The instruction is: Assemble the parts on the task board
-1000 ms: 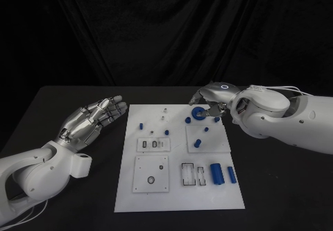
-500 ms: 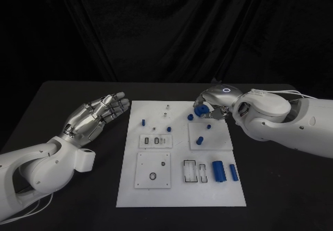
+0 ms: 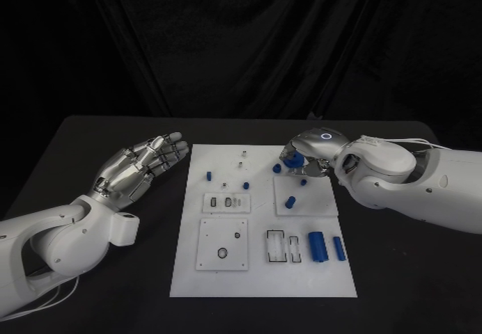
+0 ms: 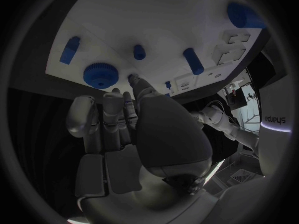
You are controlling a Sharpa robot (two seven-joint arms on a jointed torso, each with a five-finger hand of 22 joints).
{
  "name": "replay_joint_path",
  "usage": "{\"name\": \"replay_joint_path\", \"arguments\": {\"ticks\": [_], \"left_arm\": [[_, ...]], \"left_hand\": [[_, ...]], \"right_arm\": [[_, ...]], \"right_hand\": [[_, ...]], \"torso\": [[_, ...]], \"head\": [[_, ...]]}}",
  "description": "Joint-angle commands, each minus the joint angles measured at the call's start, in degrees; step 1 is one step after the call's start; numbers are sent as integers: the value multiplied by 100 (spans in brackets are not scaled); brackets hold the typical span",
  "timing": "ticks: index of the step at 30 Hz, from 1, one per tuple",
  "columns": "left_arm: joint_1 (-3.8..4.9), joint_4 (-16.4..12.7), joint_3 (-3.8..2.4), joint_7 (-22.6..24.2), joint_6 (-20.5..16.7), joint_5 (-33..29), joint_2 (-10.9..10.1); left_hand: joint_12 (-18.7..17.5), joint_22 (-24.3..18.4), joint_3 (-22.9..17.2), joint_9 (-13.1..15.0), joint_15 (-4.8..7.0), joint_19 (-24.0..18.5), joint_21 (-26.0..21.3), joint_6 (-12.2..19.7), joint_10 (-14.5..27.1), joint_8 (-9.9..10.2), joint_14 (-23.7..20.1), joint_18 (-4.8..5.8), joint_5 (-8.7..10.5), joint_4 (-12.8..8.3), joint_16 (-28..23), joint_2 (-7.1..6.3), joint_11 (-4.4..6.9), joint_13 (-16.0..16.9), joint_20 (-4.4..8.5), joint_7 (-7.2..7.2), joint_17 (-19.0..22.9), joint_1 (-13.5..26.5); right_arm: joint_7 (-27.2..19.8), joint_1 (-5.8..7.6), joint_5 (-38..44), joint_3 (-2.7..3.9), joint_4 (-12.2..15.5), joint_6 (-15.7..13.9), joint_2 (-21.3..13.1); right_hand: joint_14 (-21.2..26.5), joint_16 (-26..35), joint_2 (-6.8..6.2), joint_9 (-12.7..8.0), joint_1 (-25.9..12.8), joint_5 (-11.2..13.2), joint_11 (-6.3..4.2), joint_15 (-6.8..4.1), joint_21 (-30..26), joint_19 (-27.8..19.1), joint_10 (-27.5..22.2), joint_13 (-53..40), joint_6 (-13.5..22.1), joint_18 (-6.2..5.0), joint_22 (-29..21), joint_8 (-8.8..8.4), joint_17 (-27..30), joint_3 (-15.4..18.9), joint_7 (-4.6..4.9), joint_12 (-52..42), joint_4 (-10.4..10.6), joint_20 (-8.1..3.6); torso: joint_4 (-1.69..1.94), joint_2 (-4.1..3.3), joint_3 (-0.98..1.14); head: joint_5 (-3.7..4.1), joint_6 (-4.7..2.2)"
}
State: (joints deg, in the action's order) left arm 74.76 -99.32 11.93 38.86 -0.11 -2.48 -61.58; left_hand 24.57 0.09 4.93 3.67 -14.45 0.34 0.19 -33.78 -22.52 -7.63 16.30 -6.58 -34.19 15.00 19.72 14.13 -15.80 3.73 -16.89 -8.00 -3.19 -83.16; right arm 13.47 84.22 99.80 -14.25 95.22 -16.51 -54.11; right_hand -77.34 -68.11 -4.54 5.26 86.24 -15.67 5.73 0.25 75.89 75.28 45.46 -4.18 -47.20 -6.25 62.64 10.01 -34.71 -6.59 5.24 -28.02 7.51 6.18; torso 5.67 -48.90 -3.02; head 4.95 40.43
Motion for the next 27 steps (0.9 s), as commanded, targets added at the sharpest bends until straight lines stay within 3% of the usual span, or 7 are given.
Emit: {"name": "replay_joint_path", "arguments": {"ticks": [1, 6, 9, 12, 24, 26, 27], "left_arm": [[11, -13, 2, 1526, 98, -44, 9], [11, -32, 5, 1504, 110, -54, 13], [11, -37, 5, 1491, 117, -68, 17], [11, -32, 7, 1482, 120, -79, 14], [10, -64, 12, 1463, 137, -117, 20], [9, -77, 12, 1464, 141, -118, 19], [9, -85, 12, 1466, 140, -119, 17]], "left_hand": [[32, -6, -45, -9, -39, -24, -16, -22, -2, 30, 16, 40, -33, -15, 41, 9, -44, -2, -8, -40, -9, -54], [46, -6, -92, -9, -53, -24, -16, -24, -9, 34, 45, 45, -35, -27, 96, 3, -62, -1, -12, -64, -16, -62], [67, 67, -159, -8, -62, 201, 73, -38, -17, 36, 59, 37, -34, -37, 146, -19, -61, 0, -15, -84, -19, -61], [80, -4, -219, -7, -90, -18, -14, -48, -12, 40, 54, 101, -31, -35, 182, -44, -83, -2, -10, -89, -18, -45], [87, -6, -253, -8, -94, -25, -16, -43, -8, 44, 55, 97, -35, -35, 210, -56, -86, -2, -11, -95, -19, -36], [96, 65, -306, -8, -93, 203, 68, -44, -3, 49, 47, 74, -40, -43, 237, -77, -84, -2, -15, -111, -20, -30], [101, -4, -352, -10, -118, -17, -13, -29, 5, 57, 41, 131, -46, -48, 262, -92, -98, -3, -6, -118, -21, -22]], "right_arm": [[-115, -25, 72, 4, -55, -302, 58], [-159, -51, 72, 4, -141, -293, 157], [-185, -72, 72, 4, -180, -309, 201], [-209, -89, 72, 4, -223, -329, 247], [-327, -128, 48, 5, -350, -252, 407], [-344, -138, 47, 5, -368, -255, 427], [-350, -145, 47, 5, -377, -261, 436]], "right_hand": [[-26, 9, -77, 2, 12, 24, 7, 9, -5, -7, 51, 0, 2, 36, -43, -56, 25, -49, 15, -14, 2, 21], [-1, 38, -94, 1, -5, 60, 18, 12, -41, -43, 36, 7, 20, 23, -95, -84, 62, -64, 28, 14, 21, 28], [6, 46, -89, 3, -18, 85, 19, 15, -43, -43, 35, 8, 17, 23, -89, -91, 69, -75, 41, 25, 36, 31], [-1, 35, -79, 5, -23, 94, 18, 20, -38, -37, 42, 7, 11, 27, -75, -94, 38, -87, 52, 27, 46, 34], [-76, -54, -45, 38, 23, -16, 26, 67, 26, 40, 219, 7, -108, 53, 73, -102, -161, -258, 123, 48, 79, 76], [-81, -60, -49, 41, 19, -18, 29, 72, 34, 48, 240, 9, -123, 56, 88, -101, -175, -272, 125, 53, 86, 80], [-101, -87, -56, 54, 24, -30, 30, 75, 59, 74, 344, 10, -176, 64, 137, -96, -228, -327, 128, 56, 102, 92]], "torso": [[15, 12, -3], [-7, 11, -1], [3, 18, -4], [-6, 19, -5], [-3, 24, -3], [3, 25, -3], [3, 26, -2]], "head": [[39, 12], [21, 29], [7, 38], [-12, 44], [-10, 44], [-20, 53], [-29, 64]]}}
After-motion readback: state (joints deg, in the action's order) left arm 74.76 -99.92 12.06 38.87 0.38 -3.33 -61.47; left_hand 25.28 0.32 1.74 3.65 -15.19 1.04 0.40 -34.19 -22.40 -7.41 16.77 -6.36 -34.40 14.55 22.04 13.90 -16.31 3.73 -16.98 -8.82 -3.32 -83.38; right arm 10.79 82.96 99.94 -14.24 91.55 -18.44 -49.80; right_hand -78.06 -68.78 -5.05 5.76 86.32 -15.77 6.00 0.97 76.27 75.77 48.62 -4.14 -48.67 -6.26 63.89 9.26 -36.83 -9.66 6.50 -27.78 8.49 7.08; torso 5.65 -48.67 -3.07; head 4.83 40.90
